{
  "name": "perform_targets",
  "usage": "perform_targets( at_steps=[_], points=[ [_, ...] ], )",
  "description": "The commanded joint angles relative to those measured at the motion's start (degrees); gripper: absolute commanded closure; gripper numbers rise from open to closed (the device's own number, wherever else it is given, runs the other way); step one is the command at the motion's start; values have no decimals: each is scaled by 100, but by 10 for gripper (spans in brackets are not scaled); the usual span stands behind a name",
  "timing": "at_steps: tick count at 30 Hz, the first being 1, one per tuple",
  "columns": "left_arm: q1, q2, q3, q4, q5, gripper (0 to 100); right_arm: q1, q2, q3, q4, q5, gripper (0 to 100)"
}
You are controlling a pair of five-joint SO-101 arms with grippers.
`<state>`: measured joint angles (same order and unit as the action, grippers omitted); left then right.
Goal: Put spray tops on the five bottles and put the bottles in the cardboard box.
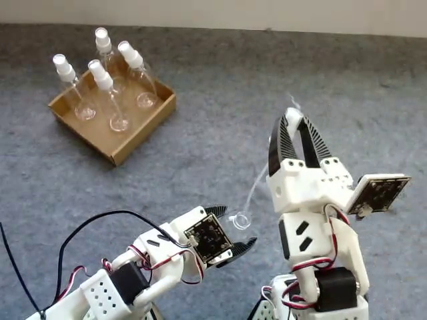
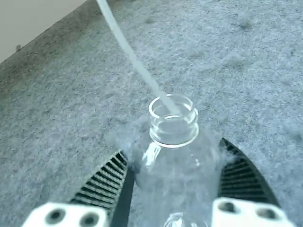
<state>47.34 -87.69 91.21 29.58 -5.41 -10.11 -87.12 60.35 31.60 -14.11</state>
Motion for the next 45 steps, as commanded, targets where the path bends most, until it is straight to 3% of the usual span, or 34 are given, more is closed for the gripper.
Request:
perform_targets(
  at_steps=[1, 6, 11, 16, 24, 36, 45],
  points=[
    [31, -75, -57, -141, 0, 891, -13, -31, 145, -453, -70, 958],
    [13, -75, -57, -141, 0, 892, -22, -40, 251, -444, -70, 958],
    [-514, -75, -119, -176, 9, 892, -57, -268, 259, -426, -70, 958],
    [-620, -75, -48, -466, 9, 892, -699, -1147, 286, 391, -62, 958],
    [-664, -75, -75, -466, 9, 892, -1191, -1824, 1297, 549, 1301, 958],
    [-673, -75, -110, -475, 9, 892, -1209, -1824, 1420, 1771, 1292, 953],
    [-989, -75, -84, -475, 9, 892, -1218, -1833, 1402, 1851, 1292, 953]
  ],
)
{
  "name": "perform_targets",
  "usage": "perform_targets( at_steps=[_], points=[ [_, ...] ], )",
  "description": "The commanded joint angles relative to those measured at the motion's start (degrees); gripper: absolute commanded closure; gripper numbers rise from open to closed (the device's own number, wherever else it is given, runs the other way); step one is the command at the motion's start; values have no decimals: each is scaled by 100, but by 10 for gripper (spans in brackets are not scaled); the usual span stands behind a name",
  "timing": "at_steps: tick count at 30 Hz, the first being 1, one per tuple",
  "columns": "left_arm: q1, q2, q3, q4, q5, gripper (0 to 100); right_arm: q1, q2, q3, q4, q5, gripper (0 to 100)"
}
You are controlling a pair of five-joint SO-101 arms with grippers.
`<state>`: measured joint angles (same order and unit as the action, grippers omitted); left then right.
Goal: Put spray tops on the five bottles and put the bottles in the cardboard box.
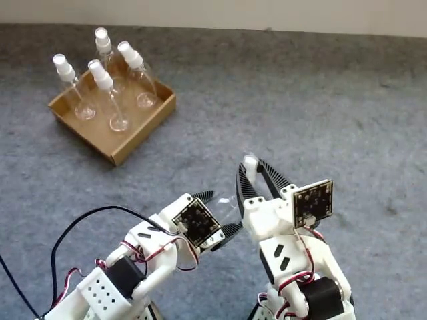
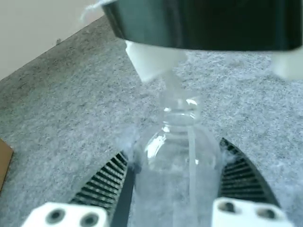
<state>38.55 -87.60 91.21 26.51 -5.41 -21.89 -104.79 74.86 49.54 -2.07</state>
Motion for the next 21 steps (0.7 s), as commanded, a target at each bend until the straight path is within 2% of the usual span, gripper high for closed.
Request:
perform_targets(
  at_steps=[1, 14, 19, 21],
  points=[
    [-119, -84, -84, -167, 9, 892, -40, -66, -48, 57, 88, 953],
    [-171, -84, -84, -167, 9, 892, -497, -66, -57, 75, 105, 953],
    [-532, -84, -84, -246, 53, 892, -497, -66, -593, 831, 105, 953],
    [-611, -84, -40, -475, 378, 892, -505, -66, -848, 1033, 105, 953]
  ],
)
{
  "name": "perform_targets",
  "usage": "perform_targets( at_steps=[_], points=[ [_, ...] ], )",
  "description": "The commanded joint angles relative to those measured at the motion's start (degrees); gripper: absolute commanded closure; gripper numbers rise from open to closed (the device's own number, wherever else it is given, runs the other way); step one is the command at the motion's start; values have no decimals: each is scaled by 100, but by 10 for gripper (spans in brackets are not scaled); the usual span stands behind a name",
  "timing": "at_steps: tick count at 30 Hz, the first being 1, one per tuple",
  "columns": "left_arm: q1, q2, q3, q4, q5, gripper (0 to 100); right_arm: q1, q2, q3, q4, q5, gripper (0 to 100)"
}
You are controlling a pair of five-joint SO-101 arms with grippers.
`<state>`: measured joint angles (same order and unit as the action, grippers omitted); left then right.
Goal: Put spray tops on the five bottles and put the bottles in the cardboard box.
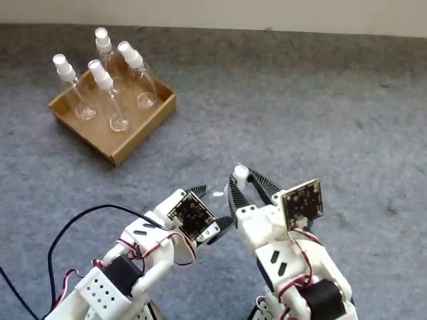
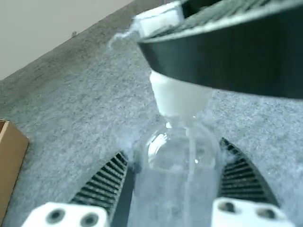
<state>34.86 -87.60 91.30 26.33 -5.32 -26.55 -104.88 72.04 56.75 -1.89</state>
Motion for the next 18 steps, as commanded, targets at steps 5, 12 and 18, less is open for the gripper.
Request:
perform_targets(
  at_steps=[5, 12, 18],
  points=[
    [-426, -84, 4, -527, 1125, 892, -57, -57, -752, 558, 105, 941],
    [-444, -84, 4, -527, 1116, 892, -57, -57, -743, 971, 105, 788],
    [-453, -84, 4, -527, 1108, 892, -31, -57, -796, 954, 105, 788]
  ],
)
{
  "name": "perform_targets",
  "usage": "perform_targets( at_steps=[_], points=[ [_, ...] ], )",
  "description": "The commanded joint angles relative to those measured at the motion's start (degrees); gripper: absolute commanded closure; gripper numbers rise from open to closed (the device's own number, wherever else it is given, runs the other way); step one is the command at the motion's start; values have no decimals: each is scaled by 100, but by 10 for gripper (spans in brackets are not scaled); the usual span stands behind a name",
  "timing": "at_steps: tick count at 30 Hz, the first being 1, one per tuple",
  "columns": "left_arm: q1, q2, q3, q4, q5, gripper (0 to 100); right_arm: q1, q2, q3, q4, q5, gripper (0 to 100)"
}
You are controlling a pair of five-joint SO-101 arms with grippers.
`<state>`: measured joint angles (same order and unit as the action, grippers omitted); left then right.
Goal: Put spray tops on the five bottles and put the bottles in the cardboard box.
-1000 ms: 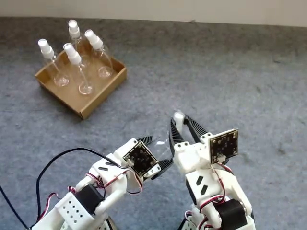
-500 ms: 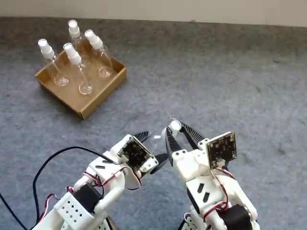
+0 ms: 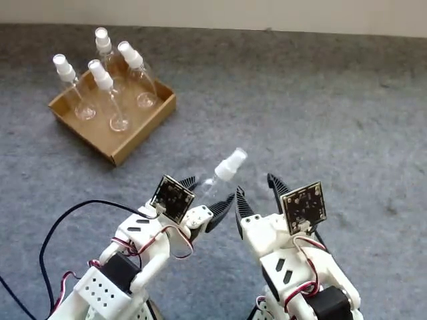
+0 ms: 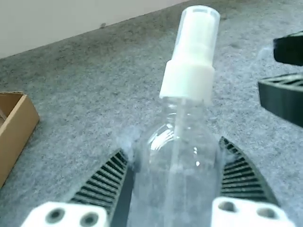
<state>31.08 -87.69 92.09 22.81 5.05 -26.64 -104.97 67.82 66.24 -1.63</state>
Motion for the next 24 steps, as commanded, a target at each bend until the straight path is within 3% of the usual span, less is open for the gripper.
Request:
perform_targets(
  at_steps=[1, 8, 12, 16, 17, 24],
  points=[
    [-75, -75, -75, -176, 70, 892, -22, -48, -374, 4, 79, 789],
    [-75, -75, -84, -176, 70, 892, 75, -48, -365, -75, 79, 789],
    [-31, -75, -84, -176, 70, 892, 1235, -40, -295, -901, 88, 799],
    [-22, -75, -75, -176, 70, 892, 2211, -31, 259, -1745, 88, 953],
    [-22, -75, -75, -176, 70, 892, 2290, -31, 382, -1947, 88, 997],
    [444, -75, -75, -176, 62, 892, 2308, -31, 1552, -2993, 97, 992]
  ],
)
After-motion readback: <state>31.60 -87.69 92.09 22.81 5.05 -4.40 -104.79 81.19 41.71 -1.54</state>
